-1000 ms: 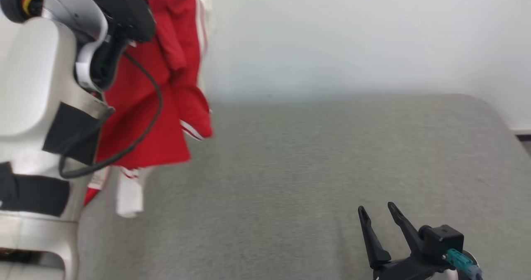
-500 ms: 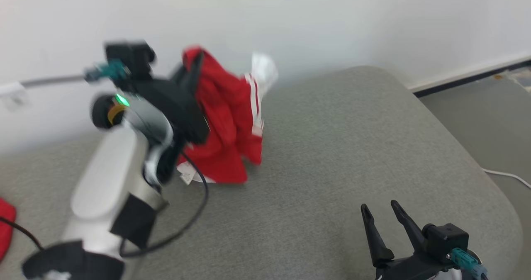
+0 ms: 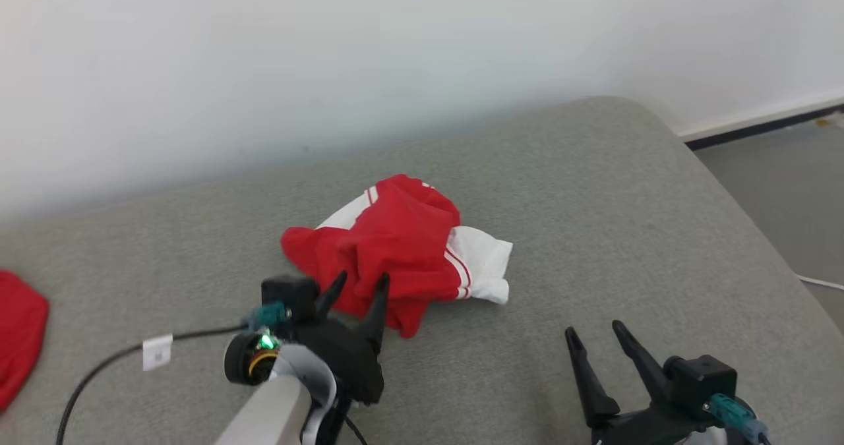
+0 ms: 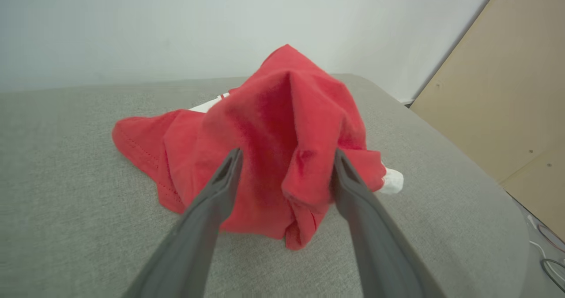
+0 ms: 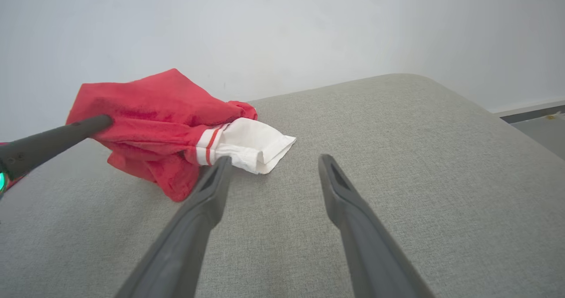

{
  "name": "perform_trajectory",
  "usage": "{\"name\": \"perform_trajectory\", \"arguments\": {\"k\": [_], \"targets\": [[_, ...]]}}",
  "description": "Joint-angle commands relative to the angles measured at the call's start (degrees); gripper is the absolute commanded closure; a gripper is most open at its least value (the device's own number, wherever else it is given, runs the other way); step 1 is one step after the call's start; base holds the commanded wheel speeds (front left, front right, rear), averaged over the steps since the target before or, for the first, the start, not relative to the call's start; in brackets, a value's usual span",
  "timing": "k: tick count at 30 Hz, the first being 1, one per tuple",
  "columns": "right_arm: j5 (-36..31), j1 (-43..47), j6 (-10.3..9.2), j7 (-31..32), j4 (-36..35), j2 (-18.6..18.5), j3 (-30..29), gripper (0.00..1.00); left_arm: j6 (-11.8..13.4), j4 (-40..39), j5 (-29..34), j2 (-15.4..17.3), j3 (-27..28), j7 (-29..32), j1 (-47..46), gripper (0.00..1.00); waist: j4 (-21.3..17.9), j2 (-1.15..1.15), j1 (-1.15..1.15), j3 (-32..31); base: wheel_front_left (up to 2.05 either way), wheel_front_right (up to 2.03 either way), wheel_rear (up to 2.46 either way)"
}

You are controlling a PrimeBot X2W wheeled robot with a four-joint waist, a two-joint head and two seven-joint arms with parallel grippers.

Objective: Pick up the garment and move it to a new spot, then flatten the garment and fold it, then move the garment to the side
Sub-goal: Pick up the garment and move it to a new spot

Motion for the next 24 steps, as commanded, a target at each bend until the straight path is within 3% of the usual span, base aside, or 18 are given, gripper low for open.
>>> {"name": "perform_trajectory", "arguments": {"k": [1,4,8,14,18,24], "targets": [[0.01,0.26,-0.12,-0.04,0.05,-0.07,-0.67,0.0,-0.57,-0.37,-0.14,-0.43,-0.41,-2.25,1.03,0.0,2.51,0.0,-0.01,-0.61,0.0,0.0,0.0],[-0.62,0.84,-0.12,-0.01,0.08,-0.02,-1.78,0.0,-0.83,-2.02,-0.5,-0.36,-0.11,-7.55,3.88,0.0,4.83,0.0,-0.01,-1.35,0.0,0.0,0.0],[-1.07,1.82,-0.12,-0.14,-0.27,-0.04,-4.13,0.0,0.13,-8.12,1.67,0.95,1.94,-9.78,8.88,0.0,8.26,0.0,-0.01,-2.29,0.0,0.0,0.0],[-1.02,2.78,-0.12,-1.28,0.21,-0.04,-6.5,0.0,3.79,-26.26,8.88,2.63,10.84,-9.84,21.41,0.0,12.78,0.0,-0.01,-3.23,0.0,0.0,0.0],[-0.23,3.41,-0.12,-3.2,1.05,0.0,-7.28,0.0,4.64,-35.03,12.99,2.45,16.28,-9.85,29.59,0.0,15.04,0.0,-0.01,-3.64,0.0,0.0,0.0],[-0.06,3.88,-0.12,-6.1,4.13,-0.04,-6.84,0.0,3.79,-37.0,18.94,3.79,21.84,-9.87,38.03,0.0,16.39,0.0,-0.01,-4.61,0.0,0.0,0.0]]}}
